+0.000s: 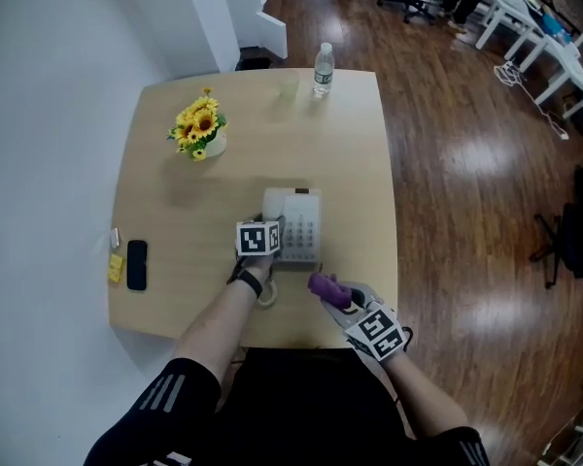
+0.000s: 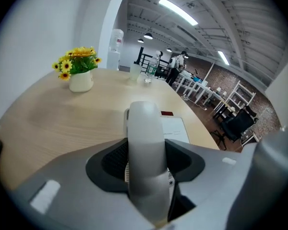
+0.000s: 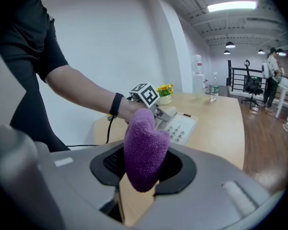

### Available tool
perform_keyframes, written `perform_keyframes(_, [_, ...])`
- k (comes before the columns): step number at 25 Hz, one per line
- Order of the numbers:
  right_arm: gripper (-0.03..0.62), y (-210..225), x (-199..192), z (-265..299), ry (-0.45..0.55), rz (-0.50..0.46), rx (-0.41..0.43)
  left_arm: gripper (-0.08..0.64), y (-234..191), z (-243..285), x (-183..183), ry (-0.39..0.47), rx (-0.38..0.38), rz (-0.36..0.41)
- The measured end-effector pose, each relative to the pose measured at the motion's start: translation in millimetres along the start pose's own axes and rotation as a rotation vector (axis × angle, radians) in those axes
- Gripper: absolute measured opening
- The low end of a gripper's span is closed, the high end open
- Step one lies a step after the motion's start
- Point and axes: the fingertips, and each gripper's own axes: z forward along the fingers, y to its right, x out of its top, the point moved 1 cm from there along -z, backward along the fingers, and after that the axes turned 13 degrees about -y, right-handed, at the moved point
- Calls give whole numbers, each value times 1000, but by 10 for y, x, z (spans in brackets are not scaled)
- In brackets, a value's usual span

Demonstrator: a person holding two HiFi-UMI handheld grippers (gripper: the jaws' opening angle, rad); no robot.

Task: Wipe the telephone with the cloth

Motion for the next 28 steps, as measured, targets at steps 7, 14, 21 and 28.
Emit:
perform_keyframes(7, [141, 120, 499, -84, 97, 16, -15, 215, 292, -632, 69, 111, -374, -4])
perform_keyframes(14, [141, 232, 1205, -152, 209, 24, -15, 215, 547, -1800, 47, 265, -858, 76])
perform_keyframes(21, [141, -88, 2254, -278, 298, -236, -46, 215, 539, -2736, -15, 386, -1163, 100])
perform_keyframes(28, [140, -658, 2642, -60, 213, -605, -91, 215, 461, -2989, -44, 423, -1268, 112])
